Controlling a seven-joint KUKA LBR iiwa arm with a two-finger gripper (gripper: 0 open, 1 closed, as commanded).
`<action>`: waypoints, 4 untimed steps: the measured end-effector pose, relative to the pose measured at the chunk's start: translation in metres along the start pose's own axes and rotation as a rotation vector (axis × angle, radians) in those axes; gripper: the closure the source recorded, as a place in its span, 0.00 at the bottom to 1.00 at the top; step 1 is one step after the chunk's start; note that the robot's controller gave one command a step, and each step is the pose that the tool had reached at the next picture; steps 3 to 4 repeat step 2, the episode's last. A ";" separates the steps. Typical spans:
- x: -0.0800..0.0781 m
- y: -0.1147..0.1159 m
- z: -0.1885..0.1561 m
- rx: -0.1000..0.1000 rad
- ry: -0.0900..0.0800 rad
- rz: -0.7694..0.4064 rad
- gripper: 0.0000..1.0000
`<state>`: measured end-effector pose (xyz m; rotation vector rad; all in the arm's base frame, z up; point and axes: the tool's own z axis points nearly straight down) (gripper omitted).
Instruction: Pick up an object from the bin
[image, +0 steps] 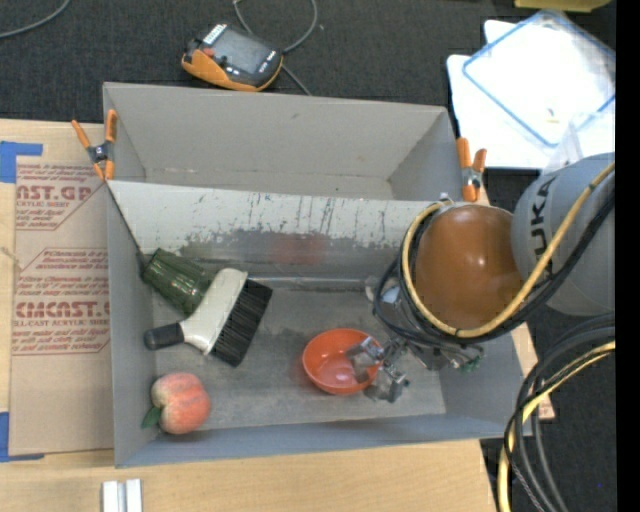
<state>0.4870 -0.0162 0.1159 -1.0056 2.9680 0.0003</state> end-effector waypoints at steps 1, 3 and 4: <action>-0.001 0.001 -0.010 -0.001 0.000 0.000 1.00; -0.001 0.001 -0.018 -0.002 0.000 0.000 1.00; -0.001 0.001 -0.018 -0.002 0.000 0.000 1.00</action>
Offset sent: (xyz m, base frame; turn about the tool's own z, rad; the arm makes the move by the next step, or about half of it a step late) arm 0.0000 0.0005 0.0195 0.0003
